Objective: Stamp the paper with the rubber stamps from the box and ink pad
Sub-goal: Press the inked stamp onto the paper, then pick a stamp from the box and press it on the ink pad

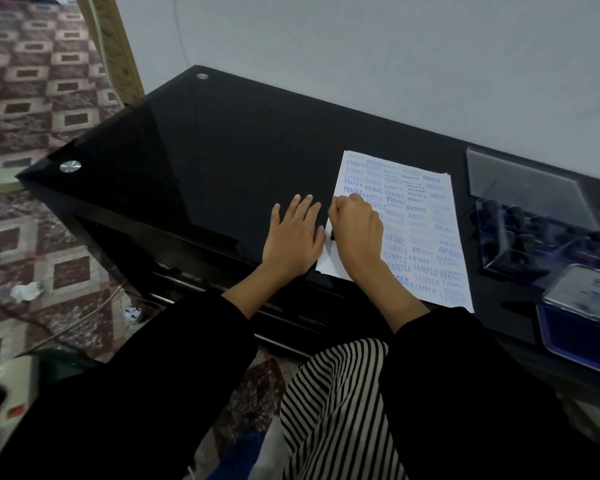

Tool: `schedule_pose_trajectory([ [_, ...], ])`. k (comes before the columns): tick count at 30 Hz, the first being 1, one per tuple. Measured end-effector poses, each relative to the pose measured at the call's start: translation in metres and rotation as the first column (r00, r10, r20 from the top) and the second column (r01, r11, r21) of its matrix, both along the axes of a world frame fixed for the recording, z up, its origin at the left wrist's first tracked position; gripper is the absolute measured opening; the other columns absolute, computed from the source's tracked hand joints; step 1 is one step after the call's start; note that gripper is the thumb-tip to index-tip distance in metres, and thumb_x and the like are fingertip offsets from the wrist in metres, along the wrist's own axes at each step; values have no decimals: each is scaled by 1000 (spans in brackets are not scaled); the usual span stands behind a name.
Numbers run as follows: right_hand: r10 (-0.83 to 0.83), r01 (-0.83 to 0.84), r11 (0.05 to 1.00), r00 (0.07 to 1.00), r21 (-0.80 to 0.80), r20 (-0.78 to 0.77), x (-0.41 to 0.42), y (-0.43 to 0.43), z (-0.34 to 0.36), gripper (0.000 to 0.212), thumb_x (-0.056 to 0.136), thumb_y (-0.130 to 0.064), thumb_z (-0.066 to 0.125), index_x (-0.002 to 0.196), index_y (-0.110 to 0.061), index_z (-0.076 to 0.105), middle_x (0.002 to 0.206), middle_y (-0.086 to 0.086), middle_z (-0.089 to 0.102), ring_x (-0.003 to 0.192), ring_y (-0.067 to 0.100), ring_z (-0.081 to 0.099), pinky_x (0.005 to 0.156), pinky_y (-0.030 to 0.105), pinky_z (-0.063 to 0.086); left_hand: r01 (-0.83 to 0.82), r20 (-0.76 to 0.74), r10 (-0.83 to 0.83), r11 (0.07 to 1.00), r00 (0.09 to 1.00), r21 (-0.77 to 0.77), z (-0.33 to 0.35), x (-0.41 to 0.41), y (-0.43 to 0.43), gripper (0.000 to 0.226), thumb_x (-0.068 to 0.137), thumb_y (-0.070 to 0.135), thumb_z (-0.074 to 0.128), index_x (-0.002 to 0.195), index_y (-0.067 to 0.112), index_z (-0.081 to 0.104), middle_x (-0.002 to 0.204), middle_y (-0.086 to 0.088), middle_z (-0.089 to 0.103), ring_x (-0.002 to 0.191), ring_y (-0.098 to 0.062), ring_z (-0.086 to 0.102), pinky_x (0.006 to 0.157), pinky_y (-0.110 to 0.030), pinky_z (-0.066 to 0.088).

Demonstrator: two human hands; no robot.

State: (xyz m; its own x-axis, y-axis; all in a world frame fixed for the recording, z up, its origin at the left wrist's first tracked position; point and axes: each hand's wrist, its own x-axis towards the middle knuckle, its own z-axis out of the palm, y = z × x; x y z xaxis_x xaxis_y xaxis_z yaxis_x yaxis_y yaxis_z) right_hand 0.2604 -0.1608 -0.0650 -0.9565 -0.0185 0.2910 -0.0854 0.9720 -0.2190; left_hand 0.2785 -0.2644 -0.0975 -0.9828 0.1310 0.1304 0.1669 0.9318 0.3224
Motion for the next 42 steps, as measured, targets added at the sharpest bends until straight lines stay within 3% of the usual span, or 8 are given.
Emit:
schedule_pose_trajectory([
  [12, 17, -17, 1000, 1000, 23, -19, -1, 0, -2, 27, 101, -12, 36, 89, -3, 59, 81, 6, 44, 63, 18, 45, 59, 27, 34, -4, -9, 4, 999, 1000, -35, 0, 0, 1, 51, 101, 31, 25, 148, 13, 19, 158, -3, 14, 147, -18, 5, 118, -43, 4],
  [18, -1, 1, 1000, 1000, -2, -28, 1, 0, -1, 28, 101, -14, 35, 78, -7, 51, 80, 6, 43, 62, 20, 44, 57, 27, 31, -8, -13, 8, 1000, 1000, -23, 1, 1, 1, 50, 100, 30, 26, 148, 14, 20, 157, -2, 15, 147, -17, 6, 118, -43, 4],
  [22, 4, -4, 1000, 1000, -8, 15, -1, -1, 3, 30, 101, -15, 35, 90, -2, 60, 90, 11, 56, 65, 20, 46, 58, 28, 33, -11, -7, 11, 1000, 1000, -26, 2, 1, 1, 50, 100, 31, 26, 148, 15, 21, 157, -1, 16, 147, -16, 6, 118, -42, 4],
  [26, -11, 14, 999, 998, -51, 58, -8, 5, 16, 36, 101, -18, 34, 83, -3, 61, 84, 9, 58, 71, 23, 55, 58, 28, 34, -19, 3, 19, 1000, 1000, -18, 2, 1, 1, 50, 100, 31, 27, 148, 15, 22, 158, 0, 16, 147, -15, 6, 118, -42, 4],
  [31, -67, 65, 984, 998, -167, -9, -3, 32, 28, 39, 100, -18, 37, 66, -5, 49, 66, 7, 51, 59, 19, 52, 54, 33, 39, -21, -2, 21, 1000, 1000, -7, 3, 1, 2, 50, 100, 31, 28, 147, 15, 24, 157, 0, 17, 147, -16, 7, 119, -43, 5],
  [35, -76, 76, 980, 997, -182, 9, 8, 55, 33, 51, 101, -23, 36, 51, -13, 32, 51, -3, 34, 44, 9, 33, 43, 23, 23, -19, -7, 19, 1000, 1000, 4, 3, 2, 2, 50, 99, 30, 29, 146, 15, 25, 157, -1, 19, 147, -16, 9, 119, -43, 6],
  [38, -71, 72, 977, 997, -199, 11, 19, 68, 30, 52, 100, -25, 37, 51, -15, 26, 54, -2, 30, 45, 10, 28, 46, 25, 22, -10, 10, 10, 1000, 1000, 10, 5, 2, 2, 50, 99, 30, 30, 146, 14, 25, 157, -2, 19, 147, -16, 9, 118, -43, 5],
  [42, -72, 68, 969, 997, -239, -6, 30, 92, 36, 52, 99, -26, 40, 51, -15, 26, 75, 5, 40, 55, 21, 41, 47, 27, 22, -12, 62, 9, 998, 998, 58, 14, 1, 4, 48, 98, 24, 35, 144, 11, 29, 155, -4, 23, 146, -20, 14, 117, -46, 8],
])
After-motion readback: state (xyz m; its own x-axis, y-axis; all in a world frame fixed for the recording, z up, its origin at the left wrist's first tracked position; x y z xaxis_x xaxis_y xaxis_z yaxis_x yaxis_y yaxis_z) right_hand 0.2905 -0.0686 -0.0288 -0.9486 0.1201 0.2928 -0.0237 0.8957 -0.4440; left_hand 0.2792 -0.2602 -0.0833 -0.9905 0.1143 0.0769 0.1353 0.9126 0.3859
